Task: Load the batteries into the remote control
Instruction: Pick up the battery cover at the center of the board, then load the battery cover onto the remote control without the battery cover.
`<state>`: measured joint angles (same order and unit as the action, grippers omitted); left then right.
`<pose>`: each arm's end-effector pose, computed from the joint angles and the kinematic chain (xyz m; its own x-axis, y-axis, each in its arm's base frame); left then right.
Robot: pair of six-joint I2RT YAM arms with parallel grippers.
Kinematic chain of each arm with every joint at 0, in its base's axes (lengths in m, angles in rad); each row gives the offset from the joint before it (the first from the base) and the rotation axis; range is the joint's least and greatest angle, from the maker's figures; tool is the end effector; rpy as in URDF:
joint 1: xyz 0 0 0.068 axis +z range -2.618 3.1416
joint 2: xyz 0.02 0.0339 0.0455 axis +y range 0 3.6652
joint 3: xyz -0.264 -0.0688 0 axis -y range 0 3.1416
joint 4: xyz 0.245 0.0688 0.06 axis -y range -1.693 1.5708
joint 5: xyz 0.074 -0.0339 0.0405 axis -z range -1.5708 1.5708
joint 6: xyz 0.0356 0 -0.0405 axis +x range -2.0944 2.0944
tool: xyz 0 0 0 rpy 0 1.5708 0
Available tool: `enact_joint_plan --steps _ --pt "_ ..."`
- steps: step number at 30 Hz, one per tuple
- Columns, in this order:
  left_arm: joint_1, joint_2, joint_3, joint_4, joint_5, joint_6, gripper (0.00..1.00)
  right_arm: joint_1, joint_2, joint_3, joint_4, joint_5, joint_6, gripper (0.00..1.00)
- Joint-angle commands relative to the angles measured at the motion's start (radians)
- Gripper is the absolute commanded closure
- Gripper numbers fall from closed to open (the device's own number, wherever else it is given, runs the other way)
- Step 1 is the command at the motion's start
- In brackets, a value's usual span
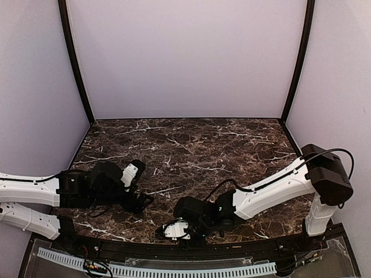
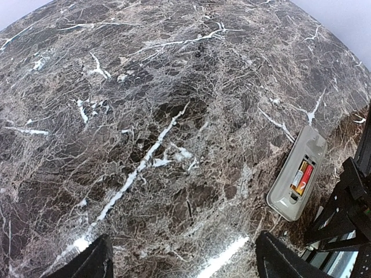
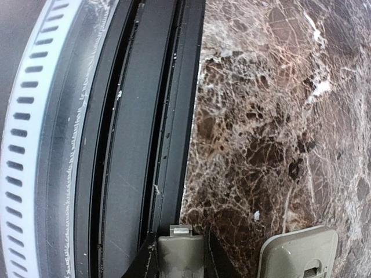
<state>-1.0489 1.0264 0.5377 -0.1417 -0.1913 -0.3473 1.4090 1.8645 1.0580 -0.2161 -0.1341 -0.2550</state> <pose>0.1134 -0.1837 0.2131 -0.5399 0.2686 -0.7977 0.6282 0.7593 -0.1696 0.0543 0.3622 0.1376 0.1165 -0.8380 -0.5331 -0.9920 -0.1245 -0.0210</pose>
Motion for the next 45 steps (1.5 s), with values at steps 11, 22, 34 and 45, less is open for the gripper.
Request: enact_joint_plan --steps 11,22,34,45 --pt "0.003 -0.018 -0.019 0.005 -0.006 0.014 0.16 -0.003 -0.014 0.033 -0.084 -0.011 -0.027 0.91" --pt "0.003 -0.046 -0.037 0.038 -0.048 0.002 0.16 -0.056 -0.129 0.074 -0.058 -0.139 -0.100 0.94" --pt "0.003 -0.030 -0.086 0.132 -0.076 -0.026 0.16 -0.204 -0.105 0.030 0.056 -0.284 -0.216 0.94" --pt "0.002 0.076 -0.054 0.176 -0.082 0.015 0.16 -0.253 -0.088 -0.074 0.158 -0.271 -0.211 0.95"
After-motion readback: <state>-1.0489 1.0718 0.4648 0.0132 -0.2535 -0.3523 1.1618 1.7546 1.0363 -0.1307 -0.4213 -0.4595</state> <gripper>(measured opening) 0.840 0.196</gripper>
